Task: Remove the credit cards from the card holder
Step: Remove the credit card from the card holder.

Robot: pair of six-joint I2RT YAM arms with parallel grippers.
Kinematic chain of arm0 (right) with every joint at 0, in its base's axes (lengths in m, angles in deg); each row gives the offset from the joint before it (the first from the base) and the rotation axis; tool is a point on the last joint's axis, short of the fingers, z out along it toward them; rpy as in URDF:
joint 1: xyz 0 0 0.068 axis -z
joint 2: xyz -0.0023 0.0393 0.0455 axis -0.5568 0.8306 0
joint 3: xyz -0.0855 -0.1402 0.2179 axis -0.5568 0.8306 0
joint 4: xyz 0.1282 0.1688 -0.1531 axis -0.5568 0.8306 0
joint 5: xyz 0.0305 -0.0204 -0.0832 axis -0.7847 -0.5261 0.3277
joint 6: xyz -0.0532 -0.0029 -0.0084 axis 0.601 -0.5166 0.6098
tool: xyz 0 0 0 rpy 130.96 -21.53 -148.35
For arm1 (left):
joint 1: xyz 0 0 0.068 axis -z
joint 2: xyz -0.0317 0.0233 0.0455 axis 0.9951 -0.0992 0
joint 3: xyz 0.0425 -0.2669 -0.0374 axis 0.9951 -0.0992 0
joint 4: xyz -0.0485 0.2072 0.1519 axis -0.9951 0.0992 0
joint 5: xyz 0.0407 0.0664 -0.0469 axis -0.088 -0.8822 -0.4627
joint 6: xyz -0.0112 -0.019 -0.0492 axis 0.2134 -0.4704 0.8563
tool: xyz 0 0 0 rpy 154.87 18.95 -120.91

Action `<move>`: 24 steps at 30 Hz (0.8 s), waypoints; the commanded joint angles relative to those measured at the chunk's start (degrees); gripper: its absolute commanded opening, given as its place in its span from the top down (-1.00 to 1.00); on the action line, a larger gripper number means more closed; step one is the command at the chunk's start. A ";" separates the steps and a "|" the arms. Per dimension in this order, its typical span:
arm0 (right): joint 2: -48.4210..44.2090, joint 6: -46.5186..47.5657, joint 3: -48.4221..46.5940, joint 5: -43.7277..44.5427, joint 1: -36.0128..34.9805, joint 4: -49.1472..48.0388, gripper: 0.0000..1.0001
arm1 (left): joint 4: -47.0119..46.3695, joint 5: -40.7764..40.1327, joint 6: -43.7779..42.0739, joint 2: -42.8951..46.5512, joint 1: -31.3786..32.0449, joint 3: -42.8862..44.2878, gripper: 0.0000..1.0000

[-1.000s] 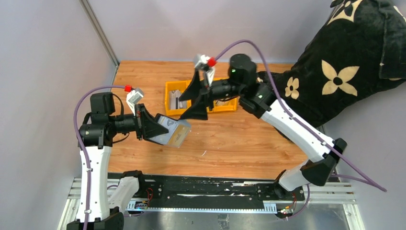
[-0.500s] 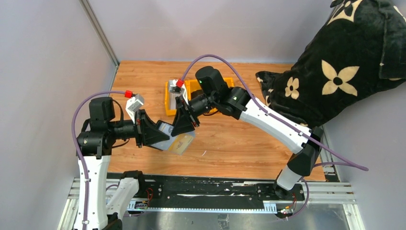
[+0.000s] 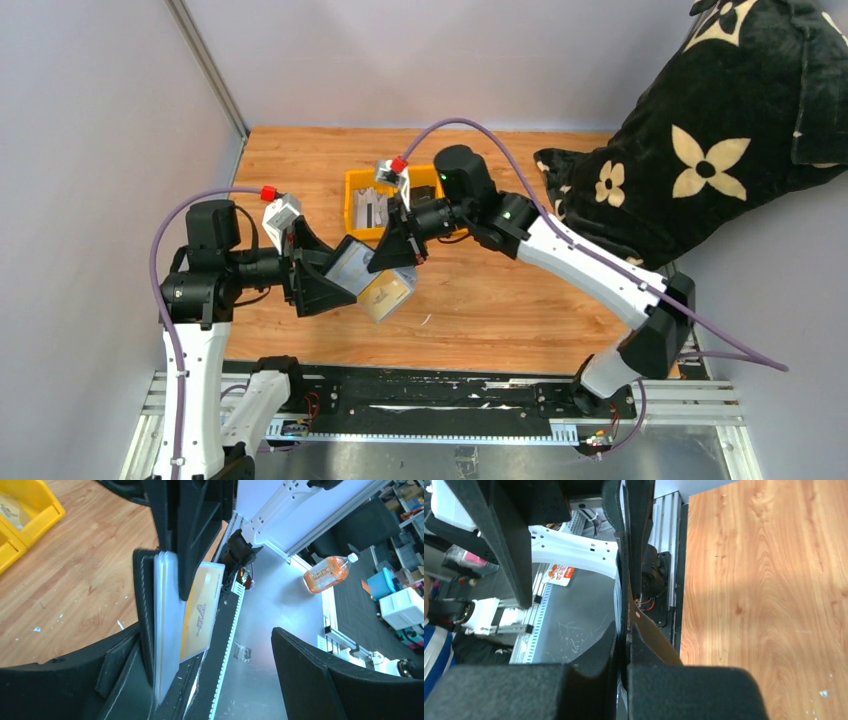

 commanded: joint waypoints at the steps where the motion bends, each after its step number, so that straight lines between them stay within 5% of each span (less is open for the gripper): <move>1: -10.59 -15.51 12.15 7.48 1.29 -26.60 1.00 | -0.22 -1.74 1.14 0.04 0.22 0.75 -0.64; 7: -17.80 -24.92 27.28 19.99 -0.99 -42.69 0.98 | -0.10 -8.43 3.60 -1.61 0.22 2.50 -0.05; 16: -18.00 -25.08 31.45 27.30 -7.18 -46.44 0.85 | -0.21 -5.92 3.55 -2.72 0.18 3.01 0.59; 21: -15.60 -17.55 25.78 20.93 -6.38 -35.61 0.40 | -0.30 -3.38 1.71 -0.52 0.18 1.23 0.98; 24: -12.88 -11.92 19.10 15.72 -4.84 -25.36 0.28 | -0.39 -2.41 0.58 0.95 0.22 0.70 1.00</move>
